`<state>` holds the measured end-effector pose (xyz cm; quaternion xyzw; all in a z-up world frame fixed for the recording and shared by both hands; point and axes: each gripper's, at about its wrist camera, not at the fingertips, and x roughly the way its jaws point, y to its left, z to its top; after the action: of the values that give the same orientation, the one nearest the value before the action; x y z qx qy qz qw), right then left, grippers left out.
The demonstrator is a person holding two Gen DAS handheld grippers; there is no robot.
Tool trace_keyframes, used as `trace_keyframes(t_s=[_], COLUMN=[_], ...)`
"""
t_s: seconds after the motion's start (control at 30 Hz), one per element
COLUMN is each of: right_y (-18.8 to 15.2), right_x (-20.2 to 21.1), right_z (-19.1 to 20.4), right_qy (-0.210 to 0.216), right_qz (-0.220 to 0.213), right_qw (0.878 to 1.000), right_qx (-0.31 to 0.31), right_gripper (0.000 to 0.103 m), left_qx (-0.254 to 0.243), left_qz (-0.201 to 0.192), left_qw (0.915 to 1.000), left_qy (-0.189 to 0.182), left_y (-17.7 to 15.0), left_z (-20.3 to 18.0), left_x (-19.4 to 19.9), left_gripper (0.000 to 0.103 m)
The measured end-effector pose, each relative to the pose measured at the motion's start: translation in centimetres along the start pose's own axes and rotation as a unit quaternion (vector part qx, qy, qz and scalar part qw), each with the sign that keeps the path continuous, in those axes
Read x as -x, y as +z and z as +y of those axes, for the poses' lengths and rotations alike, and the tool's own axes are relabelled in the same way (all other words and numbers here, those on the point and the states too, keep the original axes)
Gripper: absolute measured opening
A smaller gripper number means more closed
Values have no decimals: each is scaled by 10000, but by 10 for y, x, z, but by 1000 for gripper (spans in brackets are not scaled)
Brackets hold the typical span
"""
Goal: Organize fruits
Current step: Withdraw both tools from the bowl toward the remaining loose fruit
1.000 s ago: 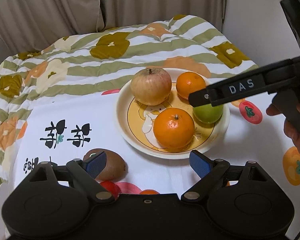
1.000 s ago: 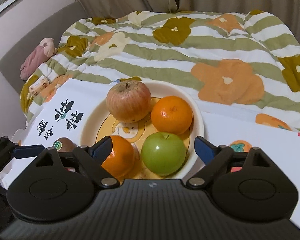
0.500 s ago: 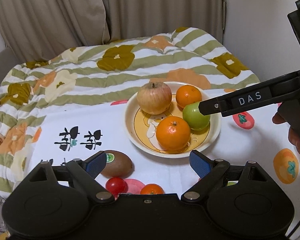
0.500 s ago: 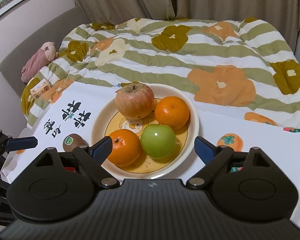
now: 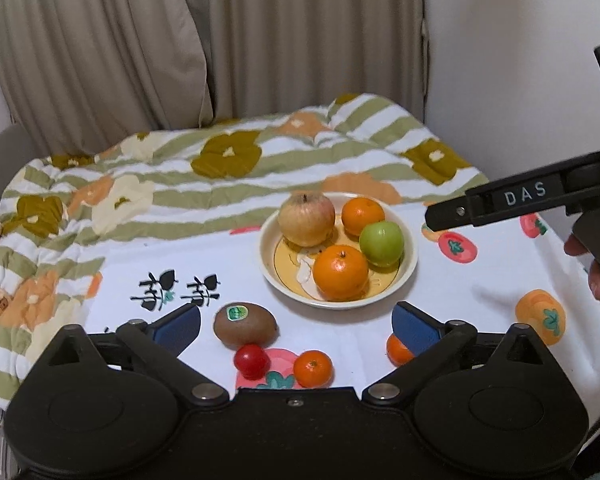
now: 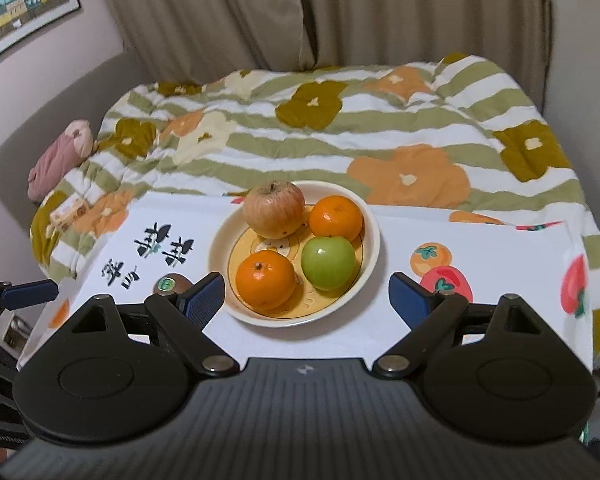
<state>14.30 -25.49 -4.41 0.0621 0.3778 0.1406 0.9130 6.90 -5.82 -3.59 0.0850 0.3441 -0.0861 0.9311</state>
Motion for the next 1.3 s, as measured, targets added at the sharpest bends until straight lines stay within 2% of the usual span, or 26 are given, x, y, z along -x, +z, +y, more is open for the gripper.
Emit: trace_keyframes(t_s=[0.17, 0.33, 0.53, 0.8, 0.97, 1.1, 1.3], right_y=[-16, -37, -63, -103, -124, -135, -143], right_x=[27, 43, 50, 40, 21, 9, -6], right_z=[18, 36, 51, 57, 55, 55, 56], right_qy=[-318, -586, -798, -1213, -1440, -1533, -1631], right_qz=[-235, -288, -289, -381, -328, -300, -238], right_qw=[9992, 9977, 9948, 9864, 9814, 9786, 9765], right_qx=[-103, -201, -557, -1038, -1225, -1341, -1391], right_gripper=[103, 103, 103, 103, 103, 103, 101], left_qx=[-147, -368, -707, -1272, -1600, -1762, -1932], left_qz=[-236, -375, -432, -314, -197, -11, 229], left_qw=[9995, 9983, 9947, 9851, 9784, 9741, 9709], left_qy=[-124, -266, -605, -1115, -1297, -1415, -1399], left_y=[-7, -17, -28, -45, -56, -61, -64], left_z=[14, 24, 29, 31, 27, 22, 13], left_x=[21, 33, 29, -5, -33, -57, -86], left_gripper=[103, 103, 103, 97, 93, 84, 71])
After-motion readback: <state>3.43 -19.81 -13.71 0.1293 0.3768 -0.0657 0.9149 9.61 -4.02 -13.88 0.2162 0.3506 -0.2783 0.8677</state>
